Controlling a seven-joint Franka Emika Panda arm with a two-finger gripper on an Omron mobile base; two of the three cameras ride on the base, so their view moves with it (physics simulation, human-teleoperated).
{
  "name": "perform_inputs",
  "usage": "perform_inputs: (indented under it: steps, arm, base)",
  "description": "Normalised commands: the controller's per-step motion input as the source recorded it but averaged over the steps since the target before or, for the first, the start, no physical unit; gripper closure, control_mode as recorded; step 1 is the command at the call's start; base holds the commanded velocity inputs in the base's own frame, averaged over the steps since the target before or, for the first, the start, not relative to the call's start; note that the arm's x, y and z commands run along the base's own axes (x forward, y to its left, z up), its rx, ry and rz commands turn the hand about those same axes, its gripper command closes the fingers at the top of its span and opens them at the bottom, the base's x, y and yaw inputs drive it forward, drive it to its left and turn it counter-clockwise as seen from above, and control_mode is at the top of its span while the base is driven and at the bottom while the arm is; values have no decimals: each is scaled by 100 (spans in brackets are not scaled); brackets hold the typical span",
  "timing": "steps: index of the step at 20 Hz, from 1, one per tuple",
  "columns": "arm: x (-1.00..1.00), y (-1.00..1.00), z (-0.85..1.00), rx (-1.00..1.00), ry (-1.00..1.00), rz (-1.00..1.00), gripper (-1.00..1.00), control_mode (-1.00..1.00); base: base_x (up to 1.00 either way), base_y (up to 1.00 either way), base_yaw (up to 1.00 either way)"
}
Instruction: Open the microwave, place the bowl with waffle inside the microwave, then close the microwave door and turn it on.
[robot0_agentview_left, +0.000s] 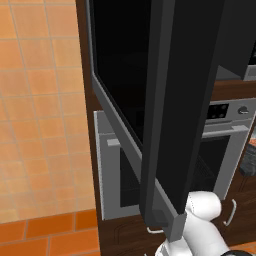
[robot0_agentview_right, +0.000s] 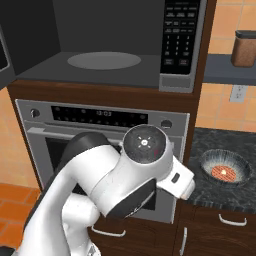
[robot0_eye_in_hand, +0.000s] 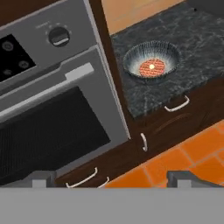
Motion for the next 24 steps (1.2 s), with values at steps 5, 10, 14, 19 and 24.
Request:
perform_inputs:
  steps: [5, 10, 14, 19, 24]
  arm:
    - [78, -100, -45, 48, 8, -10, -100, -100]
    - [75, -100, -53, 42, 2, -6, -100, -100]
    - [74, -100, -69, 32, 1, -11, -100, -100]
    - [26, -41, -23, 3, 2, -9, -100, -100]
    - [41, -15, -28, -1, 1, -17, -100, -100]
  base:
    - [0, 0, 0]
    - [0, 0, 0]
    - [0, 0, 0]
    - [0, 0, 0]
    - [0, 0, 0]
